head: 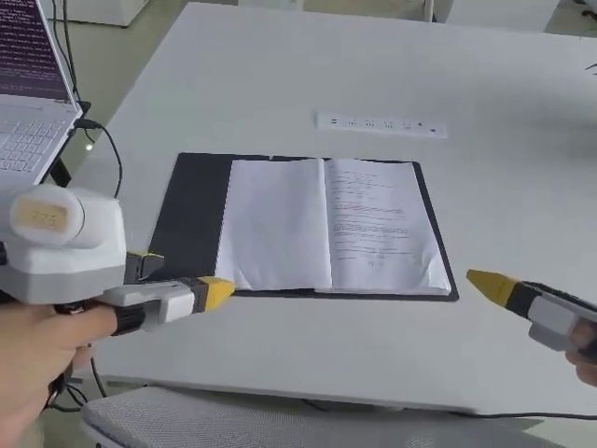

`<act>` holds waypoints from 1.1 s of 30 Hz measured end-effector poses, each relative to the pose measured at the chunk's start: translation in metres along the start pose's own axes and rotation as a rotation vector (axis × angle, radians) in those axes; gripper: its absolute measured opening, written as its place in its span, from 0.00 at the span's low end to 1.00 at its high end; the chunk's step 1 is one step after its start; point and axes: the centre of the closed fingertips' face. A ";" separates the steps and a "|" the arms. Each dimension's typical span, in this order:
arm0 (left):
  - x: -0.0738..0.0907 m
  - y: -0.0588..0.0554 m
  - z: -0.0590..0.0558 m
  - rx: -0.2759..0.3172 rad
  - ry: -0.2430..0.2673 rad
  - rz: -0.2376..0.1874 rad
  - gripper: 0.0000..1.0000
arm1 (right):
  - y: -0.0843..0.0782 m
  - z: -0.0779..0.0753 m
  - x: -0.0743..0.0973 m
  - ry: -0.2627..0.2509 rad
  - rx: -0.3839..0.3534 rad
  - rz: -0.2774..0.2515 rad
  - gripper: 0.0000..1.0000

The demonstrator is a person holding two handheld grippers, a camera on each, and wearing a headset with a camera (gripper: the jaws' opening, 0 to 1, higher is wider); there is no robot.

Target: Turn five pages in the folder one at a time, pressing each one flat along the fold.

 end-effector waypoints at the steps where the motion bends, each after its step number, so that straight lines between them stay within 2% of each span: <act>1: -0.005 -0.001 -0.003 -0.005 -0.008 0.011 0.57 | -0.001 -0.001 0.000 -0.001 -0.005 0.000 0.54; 6: -0.037 -0.005 -0.022 -0.048 -0.044 0.038 0.56 | -0.006 -0.009 -0.003 -0.005 -0.039 -0.003 0.53; 10: -0.068 -0.003 -0.041 -0.087 -0.077 0.040 0.55 | -0.010 -0.013 -0.006 -0.001 -0.066 -0.004 0.53; 15: -0.112 -0.001 -0.074 -0.152 -0.119 0.060 0.53 | -0.013 -0.018 -0.010 0.005 -0.109 -0.016 0.51; 17: -0.126 -0.001 -0.085 -0.159 -0.133 0.077 0.52 | -0.015 -0.019 -0.013 0.013 -0.128 -0.017 0.50; 19: -0.139 0.001 -0.096 -0.177 -0.145 0.076 0.52 | -0.018 -0.021 -0.015 0.013 -0.140 -0.017 0.49; 26: -0.176 -0.002 -0.120 -0.206 -0.170 0.096 0.52 | -0.026 -0.030 -0.023 0.004 -0.188 -0.020 0.48; 29: -0.192 -0.005 -0.126 -0.227 -0.164 0.099 0.50 | -0.029 -0.033 -0.027 0.001 -0.208 -0.021 0.48; 33: -0.212 -0.003 -0.131 -0.234 -0.154 0.082 0.50 | -0.031 -0.038 -0.031 0.000 -0.228 -0.022 0.47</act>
Point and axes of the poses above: the centre of the closed fingertips' face, and the gripper's own axes: x roughly backward along the fingers, z roughly to its left, y roughly out of its top, and after that the axes turned 6 degrees about x, right-handed
